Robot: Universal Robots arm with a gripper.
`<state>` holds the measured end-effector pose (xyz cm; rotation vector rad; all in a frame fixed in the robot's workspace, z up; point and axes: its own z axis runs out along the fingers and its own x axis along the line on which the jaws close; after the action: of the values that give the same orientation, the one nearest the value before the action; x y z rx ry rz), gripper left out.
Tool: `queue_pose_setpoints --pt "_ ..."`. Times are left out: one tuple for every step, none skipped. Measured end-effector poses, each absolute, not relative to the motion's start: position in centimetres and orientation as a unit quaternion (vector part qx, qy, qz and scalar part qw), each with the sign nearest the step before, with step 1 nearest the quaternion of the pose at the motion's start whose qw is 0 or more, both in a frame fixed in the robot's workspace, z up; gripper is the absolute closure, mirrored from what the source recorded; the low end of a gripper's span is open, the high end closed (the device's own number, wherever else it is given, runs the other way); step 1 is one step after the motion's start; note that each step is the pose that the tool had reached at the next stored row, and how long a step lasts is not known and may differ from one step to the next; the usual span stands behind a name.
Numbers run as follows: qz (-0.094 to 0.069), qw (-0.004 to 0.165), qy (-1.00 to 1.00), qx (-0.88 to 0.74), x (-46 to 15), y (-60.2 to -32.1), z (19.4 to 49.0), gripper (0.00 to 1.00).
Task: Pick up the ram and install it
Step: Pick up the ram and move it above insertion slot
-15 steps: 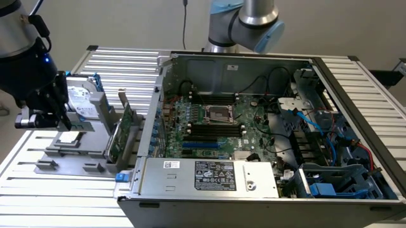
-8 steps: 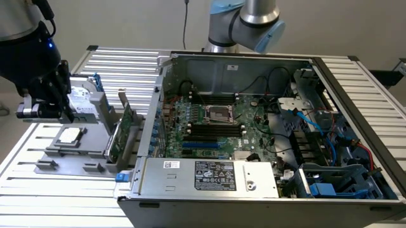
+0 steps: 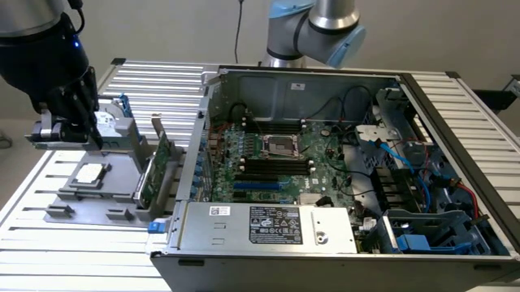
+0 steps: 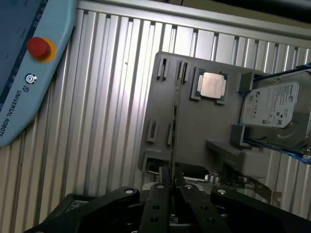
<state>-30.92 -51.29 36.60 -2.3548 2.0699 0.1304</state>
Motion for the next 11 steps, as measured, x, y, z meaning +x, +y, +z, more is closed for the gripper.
queue_pose_setpoints --pt "0.043 0.003 0.659 -0.751 -30.6 -51.3 36.6 0.86" --pt "0.044 0.004 0.659 -0.751 -30.2 -51.3 36.6 0.86" --pt "0.045 0.005 0.659 -0.751 -29.8 -51.3 36.6 0.86" --pt "0.045 0.005 0.658 -0.751 -29.5 -51.3 36.6 0.86" --pt "0.046 0.005 0.658 -0.752 -29.2 -51.3 36.6 0.86" --pt "0.046 0.006 0.657 -0.752 -28.8 -51.3 36.6 0.86" --pt "0.047 0.006 0.657 -0.752 -28.5 -51.3 36.6 0.86" --pt "0.047 0.006 0.656 -0.753 -28.2 -51.3 36.6 0.86" --pt "0.048 0.007 0.656 -0.753 -27.9 -51.3 36.6 0.86" --pt "0.049 0.007 0.655 -0.754 -27.6 -51.3 36.6 0.86" --pt "0.049 0.007 0.655 -0.754 -27.3 -51.3 36.6 0.86"
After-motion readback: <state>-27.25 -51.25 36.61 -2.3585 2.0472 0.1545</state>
